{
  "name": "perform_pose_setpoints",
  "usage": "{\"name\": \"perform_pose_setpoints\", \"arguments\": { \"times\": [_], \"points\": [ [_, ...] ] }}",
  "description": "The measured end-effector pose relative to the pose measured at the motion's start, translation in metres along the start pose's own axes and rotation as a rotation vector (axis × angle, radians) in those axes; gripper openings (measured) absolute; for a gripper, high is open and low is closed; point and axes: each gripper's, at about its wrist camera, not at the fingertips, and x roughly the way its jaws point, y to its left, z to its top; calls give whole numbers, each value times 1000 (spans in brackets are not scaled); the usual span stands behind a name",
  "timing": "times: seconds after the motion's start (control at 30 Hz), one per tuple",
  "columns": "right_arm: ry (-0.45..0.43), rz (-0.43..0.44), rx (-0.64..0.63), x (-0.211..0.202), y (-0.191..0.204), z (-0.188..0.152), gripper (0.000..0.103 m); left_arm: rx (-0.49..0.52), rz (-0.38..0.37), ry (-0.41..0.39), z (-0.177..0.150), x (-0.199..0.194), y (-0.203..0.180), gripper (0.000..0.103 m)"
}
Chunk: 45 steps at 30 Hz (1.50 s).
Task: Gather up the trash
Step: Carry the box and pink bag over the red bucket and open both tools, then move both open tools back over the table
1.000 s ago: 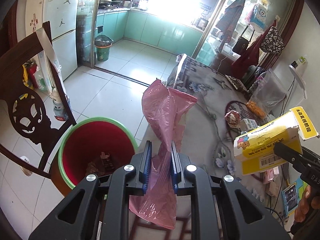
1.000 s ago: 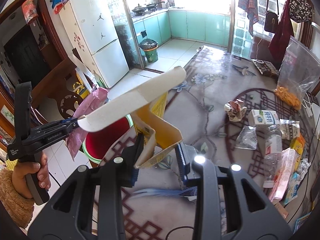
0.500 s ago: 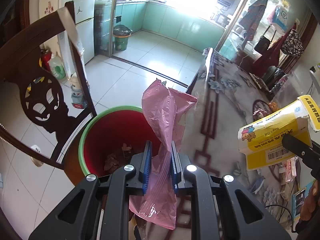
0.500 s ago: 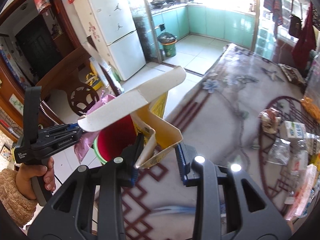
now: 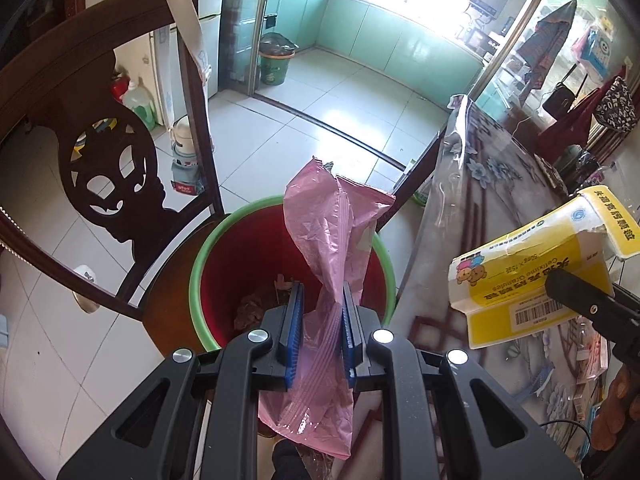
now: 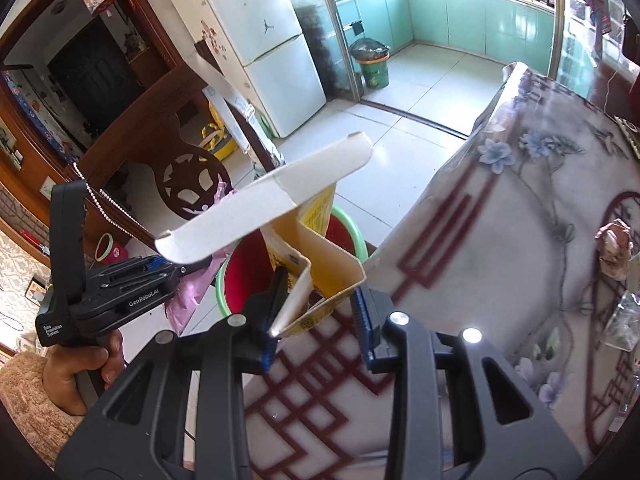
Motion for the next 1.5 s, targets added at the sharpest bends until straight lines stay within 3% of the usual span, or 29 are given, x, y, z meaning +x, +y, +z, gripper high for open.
{"name": "perform_pose_setpoints", "arguments": {
  "times": [0.67, 0.7, 0.73, 0.77, 0.8, 1.2, 1.5],
  "points": [
    [46, 5, -38, 26, 16, 13, 32, -12, 2, 22, 10, 18, 7, 17],
    [44, 5, -37, 26, 16, 13, 36, -14, 4, 20, 10, 18, 7, 19],
    [38, 3, -33, 26, 15, 13, 45, -16, 13, 20, 10, 18, 7, 35],
    [35, 0, -26, 26, 14, 13, 66, -16, 17, 19, 10, 18, 8, 45],
    [25, -6, -18, 25, 13, 13, 69, -19, 18, 8, 11, 17, 9, 56],
    [-40, -48, 29, -19, -14, -1, 69, 23, 1, -18, 8, 9, -18, 55],
    [-66, -191, 138, -79, -92, -49, 69, 99, -46, -17, -1, 8, -77, 55]
  ]
}}
